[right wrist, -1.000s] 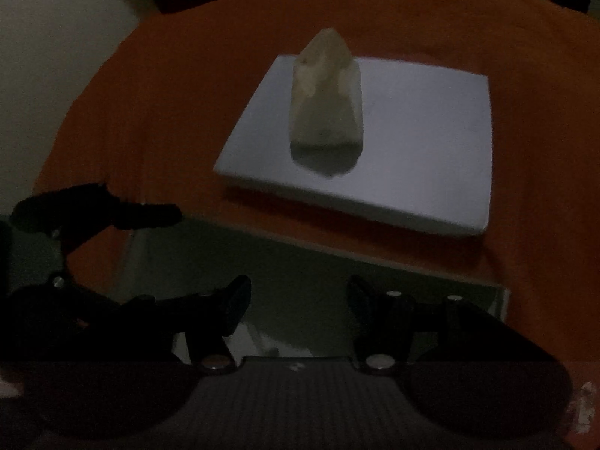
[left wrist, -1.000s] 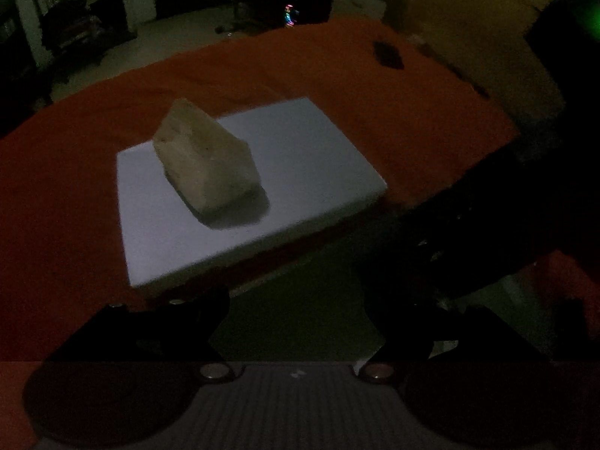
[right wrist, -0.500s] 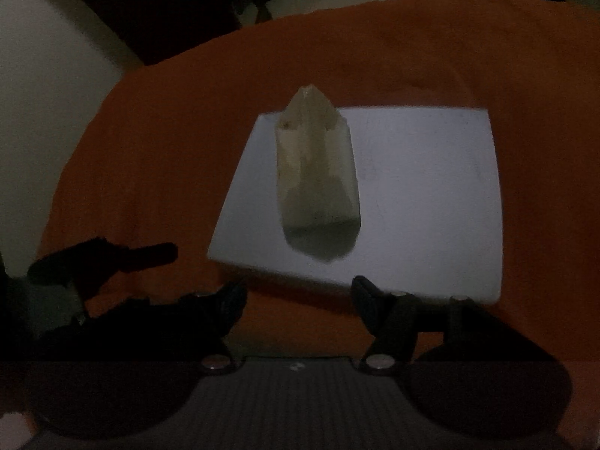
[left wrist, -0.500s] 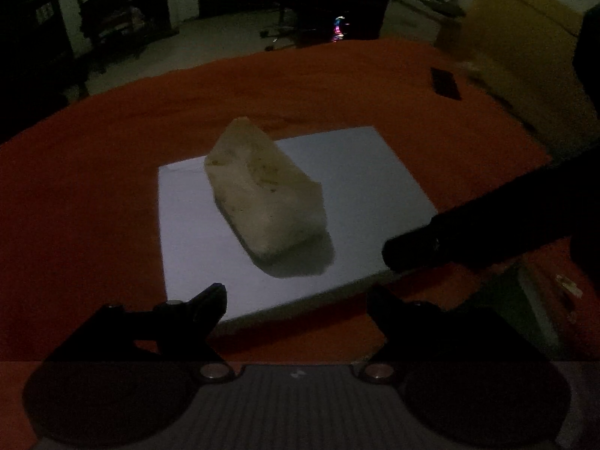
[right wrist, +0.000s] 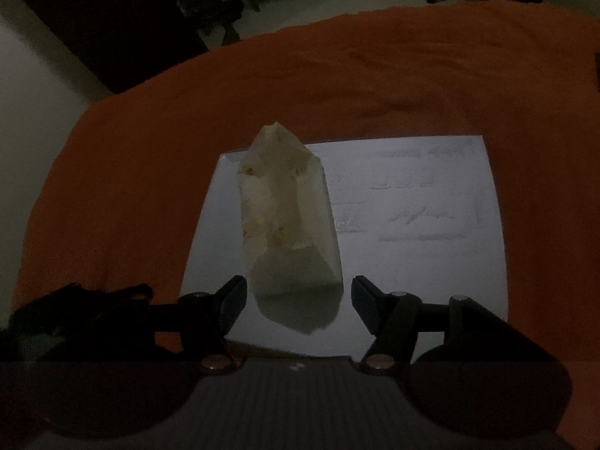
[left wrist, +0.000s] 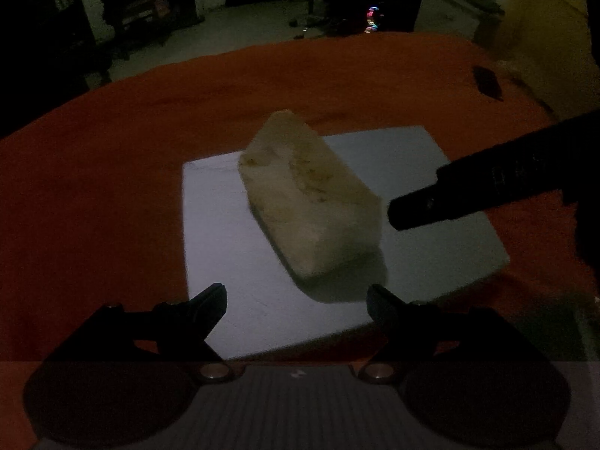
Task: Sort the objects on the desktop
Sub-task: 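Close the right tool on the tissue bag and lift it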
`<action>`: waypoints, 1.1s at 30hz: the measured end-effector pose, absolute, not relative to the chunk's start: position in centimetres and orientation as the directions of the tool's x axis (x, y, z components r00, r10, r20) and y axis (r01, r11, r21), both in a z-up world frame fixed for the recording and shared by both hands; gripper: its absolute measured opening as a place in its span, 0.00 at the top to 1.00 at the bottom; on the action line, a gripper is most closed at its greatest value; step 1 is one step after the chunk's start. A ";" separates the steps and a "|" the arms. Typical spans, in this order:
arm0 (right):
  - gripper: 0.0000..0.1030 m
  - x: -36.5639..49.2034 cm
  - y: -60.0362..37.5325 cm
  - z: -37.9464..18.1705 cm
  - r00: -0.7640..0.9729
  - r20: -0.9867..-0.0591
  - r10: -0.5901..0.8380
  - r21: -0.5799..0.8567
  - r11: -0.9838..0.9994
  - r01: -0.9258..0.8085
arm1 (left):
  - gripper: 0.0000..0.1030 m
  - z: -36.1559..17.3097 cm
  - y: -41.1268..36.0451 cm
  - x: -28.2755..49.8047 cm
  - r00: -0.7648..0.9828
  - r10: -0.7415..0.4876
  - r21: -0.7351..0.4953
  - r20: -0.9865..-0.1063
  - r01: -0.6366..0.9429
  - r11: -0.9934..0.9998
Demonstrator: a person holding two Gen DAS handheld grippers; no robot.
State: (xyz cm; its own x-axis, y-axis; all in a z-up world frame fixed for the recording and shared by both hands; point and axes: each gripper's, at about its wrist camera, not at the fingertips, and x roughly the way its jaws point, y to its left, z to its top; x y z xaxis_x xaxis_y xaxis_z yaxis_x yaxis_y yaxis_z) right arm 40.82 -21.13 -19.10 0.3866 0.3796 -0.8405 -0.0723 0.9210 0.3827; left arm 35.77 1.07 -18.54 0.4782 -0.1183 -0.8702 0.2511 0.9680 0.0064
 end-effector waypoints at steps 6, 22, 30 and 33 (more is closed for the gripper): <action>0.36 42.1 -19.7 -20.2 0.384 -0.844 0.373 0.384 0.922 -0.050 | 0.22 -19.3 1.4 37.0 0.490 -0.098 0.028 -0.866 0.244 0.969; 0.77 43.0 -17.4 -22.7 0.388 -0.880 0.273 0.239 0.962 -0.134 | 0.22 -20.9 2.3 36.8 0.467 -0.054 0.068 -0.882 0.240 0.968; 0.82 40.9 -18.2 -21.6 0.390 -0.877 0.281 0.065 0.873 -0.484 | 0.22 -21.4 3.6 36.5 0.463 -0.033 0.086 -0.886 0.234 0.968; 0.83 40.0 -18.3 -21.0 0.369 -0.879 0.302 0.006 0.780 -0.626 | 0.22 -21.5 3.8 36.6 0.464 -0.028 0.093 -0.885 0.235 0.968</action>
